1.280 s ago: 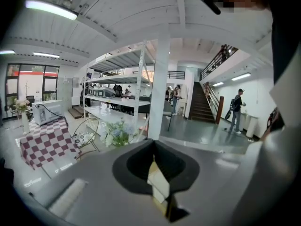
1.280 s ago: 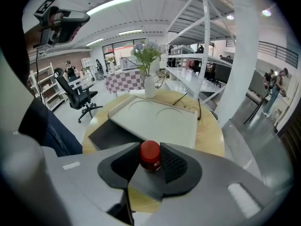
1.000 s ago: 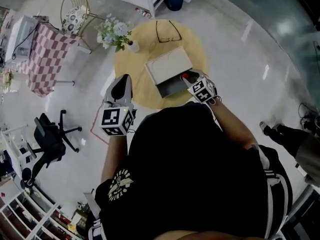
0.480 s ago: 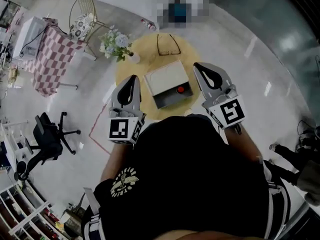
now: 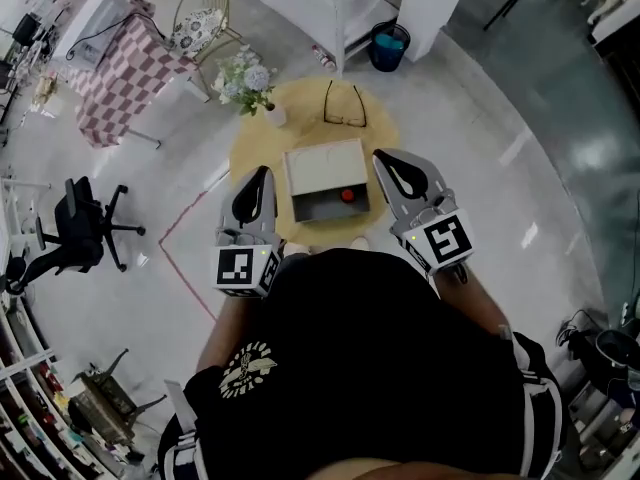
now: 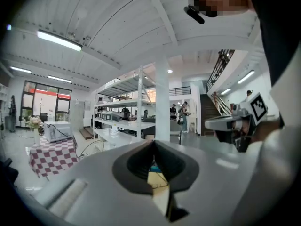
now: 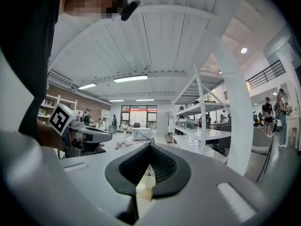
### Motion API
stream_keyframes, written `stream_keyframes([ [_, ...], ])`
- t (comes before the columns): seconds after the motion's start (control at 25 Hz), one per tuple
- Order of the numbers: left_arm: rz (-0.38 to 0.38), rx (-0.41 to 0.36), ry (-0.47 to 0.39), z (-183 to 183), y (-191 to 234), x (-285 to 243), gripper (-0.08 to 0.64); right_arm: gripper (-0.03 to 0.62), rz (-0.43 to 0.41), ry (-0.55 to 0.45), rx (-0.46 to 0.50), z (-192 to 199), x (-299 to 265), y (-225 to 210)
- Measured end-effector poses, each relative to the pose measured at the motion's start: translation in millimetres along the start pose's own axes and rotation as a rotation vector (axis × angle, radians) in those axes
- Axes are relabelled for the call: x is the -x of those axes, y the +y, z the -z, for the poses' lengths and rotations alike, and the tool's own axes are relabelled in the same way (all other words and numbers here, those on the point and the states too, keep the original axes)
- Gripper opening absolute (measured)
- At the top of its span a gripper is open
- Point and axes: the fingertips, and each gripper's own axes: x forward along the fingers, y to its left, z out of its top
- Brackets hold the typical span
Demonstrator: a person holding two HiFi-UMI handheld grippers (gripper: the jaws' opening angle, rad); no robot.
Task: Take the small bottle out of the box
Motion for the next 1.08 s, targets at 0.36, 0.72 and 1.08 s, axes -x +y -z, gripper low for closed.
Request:
stream_keyframes([
  [0.36,-0.071,-0.039,0.061,15.6,-11.6,17.2,0.000,0.008,-0.082,0.013,-0.057,29.4,4.5,10.1],
  [0.72,0.021,-0.038,0.063,22.1,-0.7,21.7,0.000,0.008,-0.003,0.054,-0.043,31.2,-1.8,23.6],
  [1.08,0.113,-0.061,0.048,21.2,69.8,8.9,0.000,0.008,0.089,0.064,-0.061,26.3,-64.2,54.9],
])
